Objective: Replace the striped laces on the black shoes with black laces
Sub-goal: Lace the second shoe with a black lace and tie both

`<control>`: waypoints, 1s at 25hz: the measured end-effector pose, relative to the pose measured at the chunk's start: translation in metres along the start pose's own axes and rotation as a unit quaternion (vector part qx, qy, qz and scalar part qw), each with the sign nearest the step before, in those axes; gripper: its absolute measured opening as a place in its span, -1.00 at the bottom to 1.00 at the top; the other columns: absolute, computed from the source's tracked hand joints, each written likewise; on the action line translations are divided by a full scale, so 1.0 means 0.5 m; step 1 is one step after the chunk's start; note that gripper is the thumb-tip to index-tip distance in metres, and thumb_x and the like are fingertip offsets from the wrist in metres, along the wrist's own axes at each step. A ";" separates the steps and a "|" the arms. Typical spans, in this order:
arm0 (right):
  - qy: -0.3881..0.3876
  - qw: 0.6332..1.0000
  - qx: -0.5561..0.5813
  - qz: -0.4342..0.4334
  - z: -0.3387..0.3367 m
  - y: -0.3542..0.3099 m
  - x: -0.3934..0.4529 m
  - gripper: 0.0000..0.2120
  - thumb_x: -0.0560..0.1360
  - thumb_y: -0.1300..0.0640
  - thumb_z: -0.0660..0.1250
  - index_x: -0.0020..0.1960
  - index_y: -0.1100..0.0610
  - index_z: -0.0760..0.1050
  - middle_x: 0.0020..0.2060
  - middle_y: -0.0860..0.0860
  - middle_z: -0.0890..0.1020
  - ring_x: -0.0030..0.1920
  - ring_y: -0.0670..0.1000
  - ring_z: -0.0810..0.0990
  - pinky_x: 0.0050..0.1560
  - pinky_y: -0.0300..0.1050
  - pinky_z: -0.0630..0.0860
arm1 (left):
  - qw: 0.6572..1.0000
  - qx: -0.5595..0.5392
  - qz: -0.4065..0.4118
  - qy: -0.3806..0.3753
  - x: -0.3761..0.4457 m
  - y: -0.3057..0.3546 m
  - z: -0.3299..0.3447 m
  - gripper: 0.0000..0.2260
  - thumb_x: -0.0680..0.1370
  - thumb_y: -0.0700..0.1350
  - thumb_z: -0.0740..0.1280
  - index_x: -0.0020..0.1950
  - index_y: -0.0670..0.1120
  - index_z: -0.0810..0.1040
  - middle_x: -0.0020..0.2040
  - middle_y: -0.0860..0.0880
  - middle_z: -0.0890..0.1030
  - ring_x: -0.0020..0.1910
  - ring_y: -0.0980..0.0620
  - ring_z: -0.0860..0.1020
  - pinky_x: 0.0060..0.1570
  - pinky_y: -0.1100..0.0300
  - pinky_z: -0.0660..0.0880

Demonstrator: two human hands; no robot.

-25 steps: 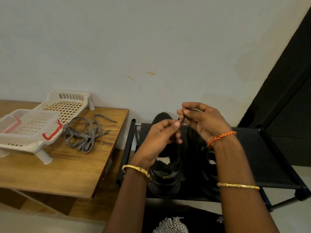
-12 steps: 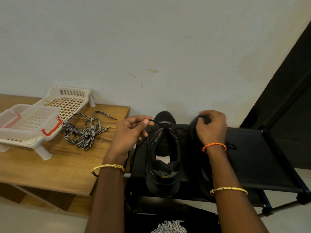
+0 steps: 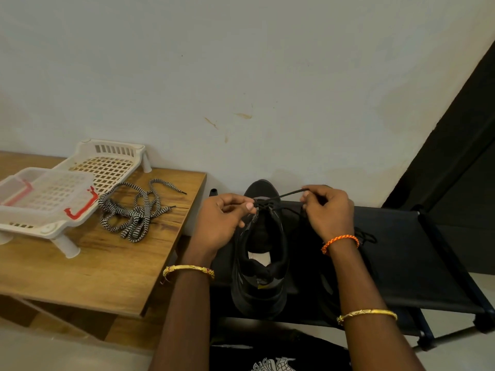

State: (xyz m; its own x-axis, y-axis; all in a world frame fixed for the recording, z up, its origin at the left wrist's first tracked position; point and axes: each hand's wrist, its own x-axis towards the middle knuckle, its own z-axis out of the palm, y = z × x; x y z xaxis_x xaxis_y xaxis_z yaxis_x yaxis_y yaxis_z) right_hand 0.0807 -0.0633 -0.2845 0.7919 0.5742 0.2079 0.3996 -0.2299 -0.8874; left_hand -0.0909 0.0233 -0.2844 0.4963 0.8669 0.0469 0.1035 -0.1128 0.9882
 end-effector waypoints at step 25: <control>-0.091 0.994 -0.037 -0.042 0.055 -0.004 -0.021 -0.94 0.44 0.21 0.40 -0.15 0.11 0.65 -0.33 -0.09 0.61 -0.29 -0.22 0.54 -0.28 -0.57 0.40 | 0.966 0.248 -0.056 -0.043 0.016 -0.037 0.039 -0.65 0.49 -0.05 0.41 0.26 -0.06 0.53 -0.04 0.09 0.58 -0.06 0.17 0.52 -0.11 0.39 0.39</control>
State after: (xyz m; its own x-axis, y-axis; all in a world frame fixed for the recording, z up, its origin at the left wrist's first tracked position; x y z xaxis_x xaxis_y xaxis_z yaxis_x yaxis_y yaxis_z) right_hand 0.0590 -0.0475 -0.2963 0.6605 0.7247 0.1962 0.4988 -0.2283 -0.8361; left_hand -0.0720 0.0229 -0.3050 0.5255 0.8460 -0.0897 0.5510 -0.2581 0.7936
